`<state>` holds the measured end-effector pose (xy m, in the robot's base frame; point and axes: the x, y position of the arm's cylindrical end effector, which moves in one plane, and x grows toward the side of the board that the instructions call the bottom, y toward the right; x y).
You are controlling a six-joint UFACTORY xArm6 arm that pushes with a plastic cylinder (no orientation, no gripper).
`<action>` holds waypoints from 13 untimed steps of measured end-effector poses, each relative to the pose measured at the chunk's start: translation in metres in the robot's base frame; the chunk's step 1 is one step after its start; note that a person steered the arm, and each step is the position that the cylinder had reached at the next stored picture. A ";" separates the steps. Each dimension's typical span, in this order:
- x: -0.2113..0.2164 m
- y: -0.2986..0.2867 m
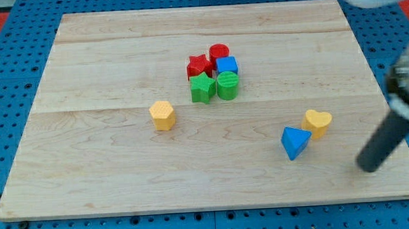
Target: Move the yellow heart to the right of the green circle
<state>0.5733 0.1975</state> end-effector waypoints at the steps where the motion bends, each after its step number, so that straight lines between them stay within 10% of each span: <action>1: -0.025 -0.049; 4: -0.107 -0.057; 6: -0.035 -0.011; 13: -0.185 -0.051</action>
<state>0.3883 0.1464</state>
